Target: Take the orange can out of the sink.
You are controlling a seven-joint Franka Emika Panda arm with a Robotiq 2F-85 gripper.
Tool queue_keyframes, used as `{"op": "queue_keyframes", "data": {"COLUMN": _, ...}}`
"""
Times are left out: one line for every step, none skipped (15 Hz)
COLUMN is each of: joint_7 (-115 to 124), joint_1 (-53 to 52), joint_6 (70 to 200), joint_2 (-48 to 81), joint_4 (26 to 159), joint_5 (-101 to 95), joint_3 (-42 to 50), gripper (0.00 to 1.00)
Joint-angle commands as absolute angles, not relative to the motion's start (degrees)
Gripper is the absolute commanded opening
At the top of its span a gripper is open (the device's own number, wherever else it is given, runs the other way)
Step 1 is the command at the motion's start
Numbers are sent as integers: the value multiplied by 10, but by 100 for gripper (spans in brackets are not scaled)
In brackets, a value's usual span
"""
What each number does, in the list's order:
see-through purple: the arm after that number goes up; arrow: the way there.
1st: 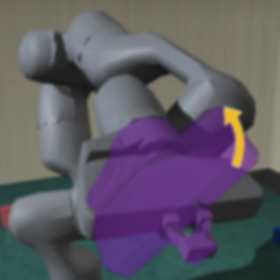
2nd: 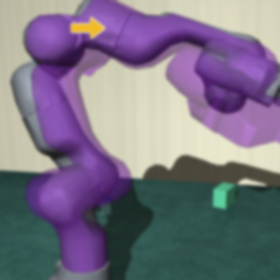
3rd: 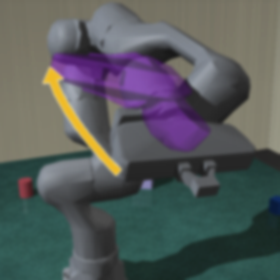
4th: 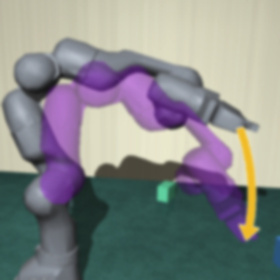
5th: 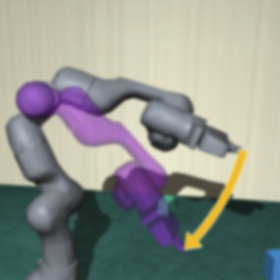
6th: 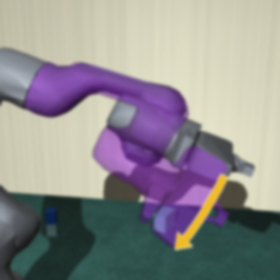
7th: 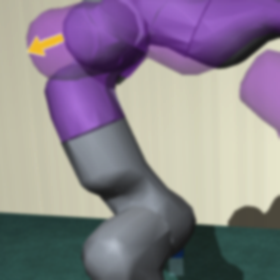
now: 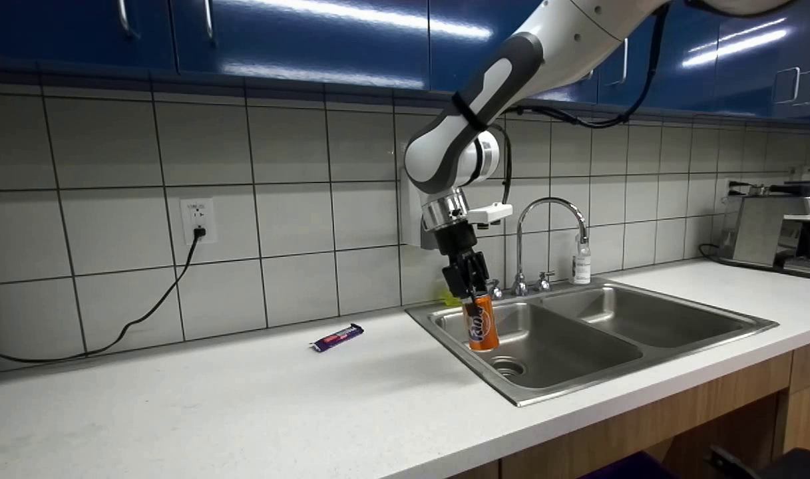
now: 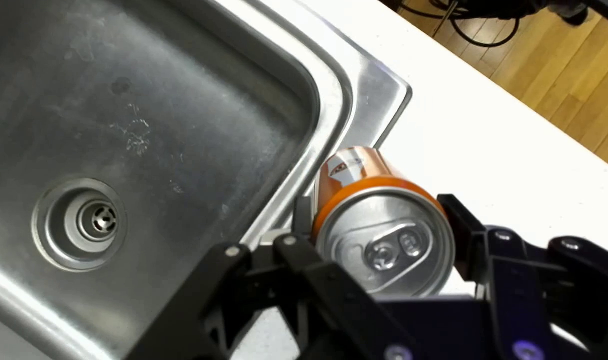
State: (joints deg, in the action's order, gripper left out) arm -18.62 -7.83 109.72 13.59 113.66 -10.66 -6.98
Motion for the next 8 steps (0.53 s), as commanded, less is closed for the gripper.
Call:
{"op": "queue_keyframes", "data": {"joint_7": -211, "joint_1": -87, "joint_6": 1096, "joint_2": 156, "joint_4": 1110, "joint_5": -121, "joint_3": -86, "gripper": 38}}
{"op": "queue_keyframes", "data": {"joint_7": -210, "joint_1": -90, "joint_6": 1103, "joint_2": 162, "joint_4": 1107, "joint_5": -122, "joint_3": -88, "gripper": 38}}
{"op": "queue_keyframes", "data": {"joint_7": -211, "joint_1": -92, "joint_6": 1111, "joint_2": 169, "joint_4": 1103, "joint_5": -120, "joint_3": -91, "gripper": 38}}
{"op": "queue_keyframes", "data": {"joint_7": -209, "joint_1": -94, "joint_6": 1117, "joint_2": 176, "joint_4": 1099, "joint_5": -119, "joint_3": -93, "gripper": 38}}
{"op": "queue_keyframes", "data": {"joint_7": -204, "joint_1": -97, "joint_6": 1126, "joint_2": 185, "joint_4": 1094, "joint_5": -121, "joint_3": -94, "gripper": 38}}
{"op": "queue_keyframes", "data": {"joint_7": -200, "joint_1": -100, "joint_6": 1135, "joint_2": 191, "joint_4": 1090, "joint_5": -121, "joint_3": -94, "gripper": 38}}
{"op": "queue_keyframes", "data": {"joint_7": -197, "joint_1": -103, "joint_6": 1144, "joint_2": 200, "joint_4": 1085, "joint_5": -123, "joint_3": -95, "gripper": 38}}
{"op": "queue_keyframes", "data": {"joint_7": -194, "joint_1": -105, "joint_6": 1151, "joint_2": 207, "joint_4": 1079, "joint_5": -125, "joint_3": -95, "gripper": 38}}
